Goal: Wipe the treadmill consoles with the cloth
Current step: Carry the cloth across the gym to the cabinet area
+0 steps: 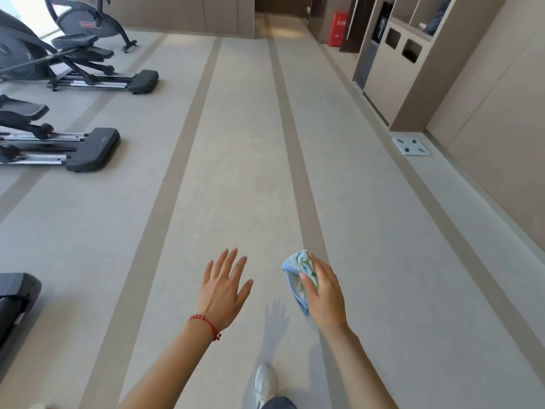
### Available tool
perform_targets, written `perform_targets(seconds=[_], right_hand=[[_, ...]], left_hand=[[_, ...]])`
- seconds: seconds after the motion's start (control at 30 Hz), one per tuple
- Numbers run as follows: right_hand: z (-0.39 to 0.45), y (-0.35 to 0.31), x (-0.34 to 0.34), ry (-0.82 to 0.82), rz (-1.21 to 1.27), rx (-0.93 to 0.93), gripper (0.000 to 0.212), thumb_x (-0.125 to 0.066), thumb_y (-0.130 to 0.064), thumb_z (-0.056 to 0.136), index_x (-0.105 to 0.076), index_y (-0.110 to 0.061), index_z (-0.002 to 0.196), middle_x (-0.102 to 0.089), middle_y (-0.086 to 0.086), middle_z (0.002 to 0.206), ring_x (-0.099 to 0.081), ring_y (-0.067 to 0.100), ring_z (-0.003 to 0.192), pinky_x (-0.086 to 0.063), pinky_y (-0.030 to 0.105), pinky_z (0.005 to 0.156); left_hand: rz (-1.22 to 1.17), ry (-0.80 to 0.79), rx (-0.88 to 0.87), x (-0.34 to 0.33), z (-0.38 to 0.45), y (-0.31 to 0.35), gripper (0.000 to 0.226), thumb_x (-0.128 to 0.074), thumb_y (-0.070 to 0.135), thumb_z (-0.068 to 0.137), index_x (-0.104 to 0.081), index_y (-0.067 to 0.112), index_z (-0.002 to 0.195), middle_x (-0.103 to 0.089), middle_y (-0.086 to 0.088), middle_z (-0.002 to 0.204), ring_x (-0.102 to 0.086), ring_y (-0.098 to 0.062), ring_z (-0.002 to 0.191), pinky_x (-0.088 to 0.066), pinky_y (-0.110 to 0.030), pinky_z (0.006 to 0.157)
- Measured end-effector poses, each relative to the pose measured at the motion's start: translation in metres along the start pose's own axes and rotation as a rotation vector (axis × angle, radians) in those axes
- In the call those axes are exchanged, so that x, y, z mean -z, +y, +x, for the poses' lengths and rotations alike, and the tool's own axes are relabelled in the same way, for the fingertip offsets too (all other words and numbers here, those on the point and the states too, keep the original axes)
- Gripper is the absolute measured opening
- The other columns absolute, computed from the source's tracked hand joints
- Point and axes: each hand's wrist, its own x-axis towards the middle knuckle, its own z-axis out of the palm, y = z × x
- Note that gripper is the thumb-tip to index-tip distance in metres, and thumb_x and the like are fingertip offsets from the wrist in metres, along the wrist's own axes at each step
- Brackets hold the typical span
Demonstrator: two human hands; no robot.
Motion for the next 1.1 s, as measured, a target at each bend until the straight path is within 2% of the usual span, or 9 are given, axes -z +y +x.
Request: perform_targets(seconds=[0.17,0.27,0.47,0.73,0.9,1.0,1.03,1.1], right_hand=[[0.131,-0.006,-0.01,-0.02,0.01,0.036,0.041,-0.048,-0.024,0.093,-0.044,-0.02,0.134,-0.049,-0.007,0.134,-0.044,0.008,0.118,-0.032,0.02,0.096],[0.197,-0.008,-0.021,-0.027,0.018,0.048,0.04,-0.048,-0.024,0.093,-0.044,-0.02,0.134,-0.049,-0.009,0.133,-0.041,0.003,0.113,-0.031,0.018,0.095],[0.336,0.001,-0.063,-0.039,-0.02,0.045,0.041,-0.048,-0.024,0.093,-0.044,-0.02,0.134,-0.049,-0.006,0.134,-0.045,0.013,0.12,-0.032,0.02,0.094],[0.537,-0.014,-0.116,-0.045,-0.023,0.012,0.041,-0.046,-0.026,0.094,-0.042,-0.022,0.134,-0.049,-0.009,0.133,-0.044,0.01,0.121,-0.032,0.019,0.093],[0.639,-0.019,-0.136,-0.028,-0.017,-0.017,0.041,-0.046,-0.027,0.093,-0.042,-0.024,0.134,-0.048,-0.012,0.131,-0.043,0.007,0.119,-0.032,0.019,0.094],[0.703,-0.015,-0.152,-0.03,-0.006,-0.024,0.041,-0.047,-0.026,0.093,-0.043,-0.026,0.134,-0.045,-0.019,0.128,-0.044,0.008,0.12,-0.034,0.021,0.096],[0.725,-0.012,-0.159,-0.037,-0.004,-0.023,0.041,-0.047,-0.026,0.093,-0.043,-0.026,0.134,-0.045,-0.018,0.128,-0.044,0.008,0.12,-0.035,0.022,0.097],[0.771,-0.006,-0.172,-0.049,-0.005,-0.01,0.041,-0.047,-0.027,0.093,-0.042,-0.025,0.134,-0.048,-0.013,0.132,-0.044,0.009,0.121,-0.037,0.026,0.1]], left_hand=[[0.005,0.045,0.008,0.009,0.12,-0.021,0.064,-0.012,0.051,0.098,-0.056,0.012,0.123,-0.054,-0.013,0.131,-0.034,-0.026,0.126,-0.042,-0.052,0.093],[0.005,0.043,0.026,0.011,0.182,-0.036,0.063,-0.013,0.051,0.098,-0.055,0.012,0.124,-0.054,-0.013,0.132,-0.041,-0.029,0.125,-0.04,-0.053,0.094],[-0.008,0.05,0.041,-0.001,0.322,-0.087,0.064,-0.014,0.051,0.098,-0.057,0.012,0.123,-0.055,-0.013,0.131,-0.048,-0.032,0.122,-0.04,-0.052,0.094],[-0.018,0.015,0.033,0.002,0.521,-0.164,0.067,-0.011,0.051,0.098,-0.058,0.01,0.123,-0.055,-0.013,0.13,-0.051,-0.034,0.12,-0.041,-0.053,0.093],[-0.032,0.037,0.008,0.009,0.622,-0.193,0.063,-0.013,0.05,0.098,-0.055,0.012,0.124,-0.054,-0.012,0.132,-0.041,-0.029,0.125,-0.039,-0.048,0.098],[-0.049,0.052,-0.004,0.002,0.682,-0.212,0.059,-0.013,0.051,0.098,-0.05,0.013,0.126,-0.053,-0.012,0.132,-0.034,-0.026,0.126,-0.027,-0.043,0.102],[-0.05,0.053,0.0,-0.002,0.703,-0.218,0.058,-0.013,0.051,0.098,-0.049,0.014,0.126,-0.054,-0.012,0.132,-0.033,-0.026,0.126,-0.027,-0.042,0.102],[-0.037,0.052,0.021,-0.009,0.745,-0.23,0.058,-0.013,0.051,0.098,-0.049,0.014,0.126,-0.054,-0.011,0.132,-0.033,-0.025,0.126,-0.036,-0.045,0.101]])
